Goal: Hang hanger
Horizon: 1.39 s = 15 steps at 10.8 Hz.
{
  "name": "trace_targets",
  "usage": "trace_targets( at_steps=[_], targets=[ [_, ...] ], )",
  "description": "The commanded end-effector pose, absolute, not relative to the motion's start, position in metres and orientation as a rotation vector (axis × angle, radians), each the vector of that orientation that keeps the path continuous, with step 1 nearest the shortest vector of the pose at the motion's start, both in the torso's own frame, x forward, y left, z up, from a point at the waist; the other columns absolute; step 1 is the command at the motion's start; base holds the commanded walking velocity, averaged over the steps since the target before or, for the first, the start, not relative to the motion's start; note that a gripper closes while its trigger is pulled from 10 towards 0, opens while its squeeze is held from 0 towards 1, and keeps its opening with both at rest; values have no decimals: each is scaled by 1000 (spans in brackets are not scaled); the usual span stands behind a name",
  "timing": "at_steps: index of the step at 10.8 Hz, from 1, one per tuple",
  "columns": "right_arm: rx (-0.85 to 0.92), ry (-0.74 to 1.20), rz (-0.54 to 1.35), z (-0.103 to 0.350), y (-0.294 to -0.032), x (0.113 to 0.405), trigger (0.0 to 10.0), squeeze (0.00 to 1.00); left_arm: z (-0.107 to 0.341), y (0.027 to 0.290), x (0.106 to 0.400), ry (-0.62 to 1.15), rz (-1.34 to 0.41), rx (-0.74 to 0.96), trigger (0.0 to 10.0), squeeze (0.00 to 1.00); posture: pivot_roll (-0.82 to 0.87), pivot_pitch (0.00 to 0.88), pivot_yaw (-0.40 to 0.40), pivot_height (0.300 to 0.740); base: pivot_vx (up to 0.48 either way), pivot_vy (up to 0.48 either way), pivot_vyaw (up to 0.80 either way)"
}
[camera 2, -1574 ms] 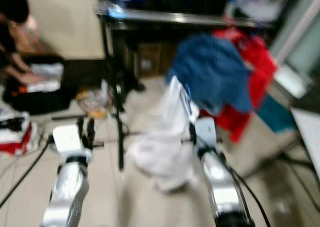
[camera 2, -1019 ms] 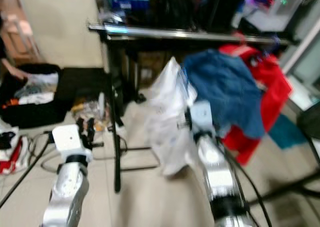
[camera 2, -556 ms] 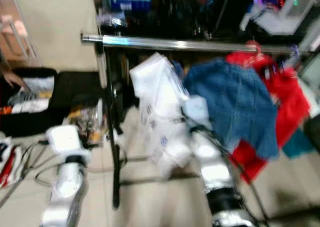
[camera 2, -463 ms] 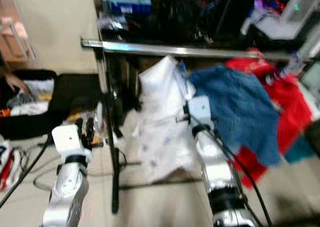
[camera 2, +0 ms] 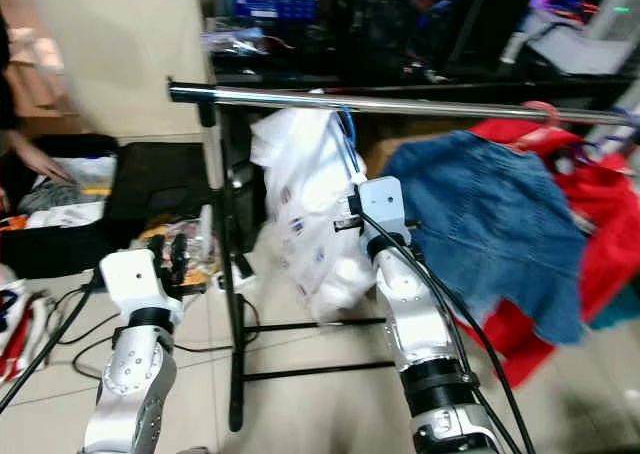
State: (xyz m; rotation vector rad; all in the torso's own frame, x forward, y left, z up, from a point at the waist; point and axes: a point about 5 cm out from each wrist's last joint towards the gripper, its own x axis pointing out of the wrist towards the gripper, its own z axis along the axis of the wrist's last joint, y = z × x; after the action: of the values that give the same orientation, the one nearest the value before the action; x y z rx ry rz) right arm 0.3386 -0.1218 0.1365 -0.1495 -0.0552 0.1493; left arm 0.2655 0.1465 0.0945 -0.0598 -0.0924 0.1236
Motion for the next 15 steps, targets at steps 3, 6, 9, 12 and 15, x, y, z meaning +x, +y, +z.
trace_targets(
  at_steps=[3,6,9,12,15],
  targets=[
    [-143,-124,130,157,-126,343,10000,0,97,143,265,-114,97,-38,10000,0,190,82,-102,740,0,0,0],
    [-146,-87,137,169,-117,353,10000,0,103,135,273,-136,-35,92,10000,0,190,80,-101,740,0,0,0],
    [-131,-52,141,180,-104,367,10000,0,103,123,275,-130,-275,282,10000,0,204,82,-110,740,0,0,0],
    [-155,35,178,178,-94,372,10000,0,102,111,268,-144,-473,457,10000,0,217,82,-121,740,0,0,0],
    [-196,96,193,177,-93,375,10000,0,105,112,266,-161,-562,535,10000,0,222,81,-125,740,0,0,0]
  ],
)
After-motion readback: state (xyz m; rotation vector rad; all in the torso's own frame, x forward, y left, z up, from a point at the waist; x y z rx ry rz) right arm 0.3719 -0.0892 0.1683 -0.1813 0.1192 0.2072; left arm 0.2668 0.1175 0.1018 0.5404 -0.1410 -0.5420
